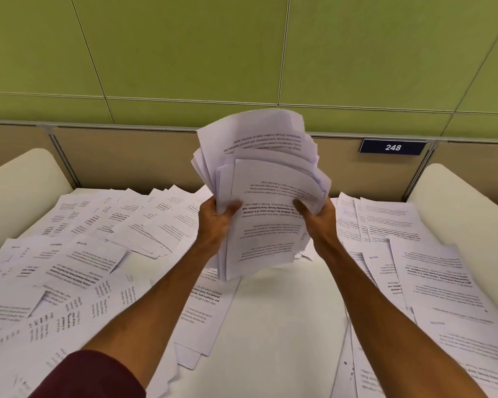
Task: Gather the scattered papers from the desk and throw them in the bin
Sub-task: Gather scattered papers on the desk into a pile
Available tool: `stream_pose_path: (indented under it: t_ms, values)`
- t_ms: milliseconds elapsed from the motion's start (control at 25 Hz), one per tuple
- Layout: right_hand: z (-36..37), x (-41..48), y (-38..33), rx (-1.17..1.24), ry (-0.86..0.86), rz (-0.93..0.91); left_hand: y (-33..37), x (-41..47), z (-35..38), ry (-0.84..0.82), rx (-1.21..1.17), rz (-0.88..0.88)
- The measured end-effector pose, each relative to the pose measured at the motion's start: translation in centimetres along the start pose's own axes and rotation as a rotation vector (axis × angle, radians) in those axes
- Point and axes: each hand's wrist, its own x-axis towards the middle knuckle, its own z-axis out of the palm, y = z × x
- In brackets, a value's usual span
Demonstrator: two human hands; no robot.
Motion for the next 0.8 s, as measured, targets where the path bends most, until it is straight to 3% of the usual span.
stream_pose_path:
  t_ms: [160,360,480,600,800]
  values:
    - [-0.4,-0.8,1.0,-0.021,-0.027,0.016,-0.7,-0.2,-0.5,-0.009,0.004,-0.009]
    - [-0.9,-2.9,3.7,-0.159,-0.245,0.07,-3.0,-1.2,-1.5,-0.03,0.215,-0.045]
    - [-0.7,-3.3,4.5,-0.138,-0.233,0.054,-3.5,-1.3,-1.9,-0.035,0.16,-0.09]
    - [-0.2,-4.0,4.8,-0.097,-0.171,0.171,-3.3,-1.3,-2.0,-0.026,0.054,-0.144]
    - [0.3,-4.4,5.4,-0.123,-0.145,0.094,-3.7,-1.4,-2.0,-0.076,0.086,-0.135]
